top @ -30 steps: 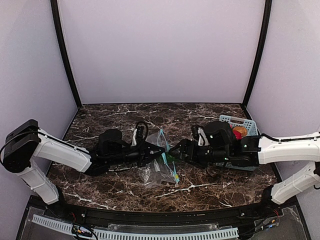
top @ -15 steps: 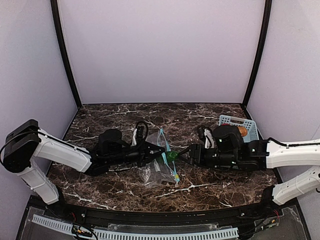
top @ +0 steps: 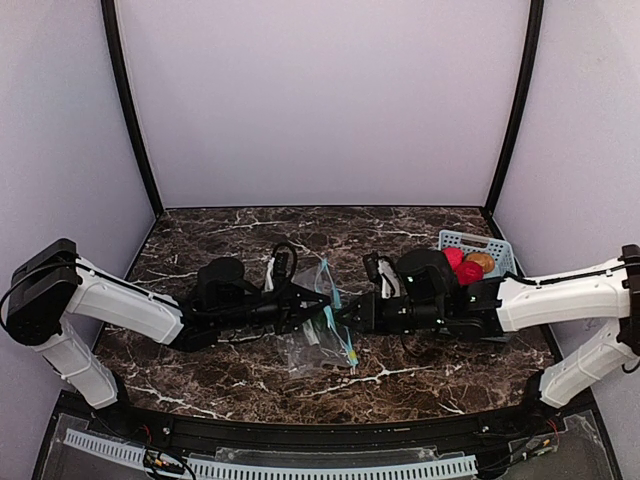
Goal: Place the food in the zip-top bag and seal the zipper
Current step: Adjust the fake vegetable in the zipper food storage bag, then pass from the left arm to the right
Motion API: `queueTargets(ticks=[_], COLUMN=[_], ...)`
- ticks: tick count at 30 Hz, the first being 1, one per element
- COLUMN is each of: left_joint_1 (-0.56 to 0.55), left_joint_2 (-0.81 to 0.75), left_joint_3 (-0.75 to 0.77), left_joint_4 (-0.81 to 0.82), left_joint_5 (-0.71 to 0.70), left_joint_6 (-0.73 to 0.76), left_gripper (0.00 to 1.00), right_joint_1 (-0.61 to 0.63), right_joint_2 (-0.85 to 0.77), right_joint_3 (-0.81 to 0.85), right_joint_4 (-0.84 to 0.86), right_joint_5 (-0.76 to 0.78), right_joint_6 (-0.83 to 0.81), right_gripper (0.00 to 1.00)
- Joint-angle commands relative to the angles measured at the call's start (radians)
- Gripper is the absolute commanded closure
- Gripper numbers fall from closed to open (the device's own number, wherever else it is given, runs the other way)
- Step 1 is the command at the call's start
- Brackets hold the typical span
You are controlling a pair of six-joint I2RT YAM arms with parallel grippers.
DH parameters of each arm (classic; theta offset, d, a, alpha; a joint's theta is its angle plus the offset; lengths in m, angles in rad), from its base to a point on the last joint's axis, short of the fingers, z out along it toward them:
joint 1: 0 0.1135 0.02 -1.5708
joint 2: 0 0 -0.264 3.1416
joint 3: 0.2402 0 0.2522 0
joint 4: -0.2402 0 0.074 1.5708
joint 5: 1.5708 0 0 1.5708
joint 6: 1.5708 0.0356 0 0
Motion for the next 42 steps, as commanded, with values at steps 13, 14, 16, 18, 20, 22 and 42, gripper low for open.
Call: queueTargets(ticks=[13, 14, 16, 18, 20, 22, 42], left_joint_1=[0.003, 0.004, 0.006, 0.008, 0.008, 0.008, 0.008], left_joint_2=[-0.026, -0.03, -0.043, -0.051, -0.053, -0.05, -0.063], left_joint_3=[0.017, 0.004, -0.014, -0.026, -0.029, -0.027, -0.017], left_joint_4=[-0.003, -0.002, -0.005, -0.009, -0.009, -0.007, -0.048], left_joint_5=[0.015, 0.009, 0.002, 0.001, 0.012, 0.024, 0.033], left_joint_6=[0.003, 0.002, 0.004, 0.006, 0.007, 0.009, 0.034], left_gripper=[0.99, 0.99, 0.99, 0.99, 0.99, 0.99, 0.99], right_joint_1=[0.035, 0.035, 0.035, 0.035, 0.034, 0.034, 0.047], right_joint_2=[0.161, 0.143, 0.097, 0.047, -0.001, -0.039, 0.065], right_joint_3=[0.107, 0.102, 0.092, 0.081, 0.071, 0.061, 0.152], right_joint_4=[0.022, 0.01, -0.026, -0.072, -0.119, -0.162, -0.255], right_joint_5=[-0.11, -0.104, -0.087, -0.069, -0.042, -0.009, 0.022], right_joint_6=[-0.075, -0.076, -0.08, -0.086, -0.089, -0.08, -0.055], right_gripper=[0.69, 0.66, 0.6, 0.53, 0.45, 0.36, 0.42])
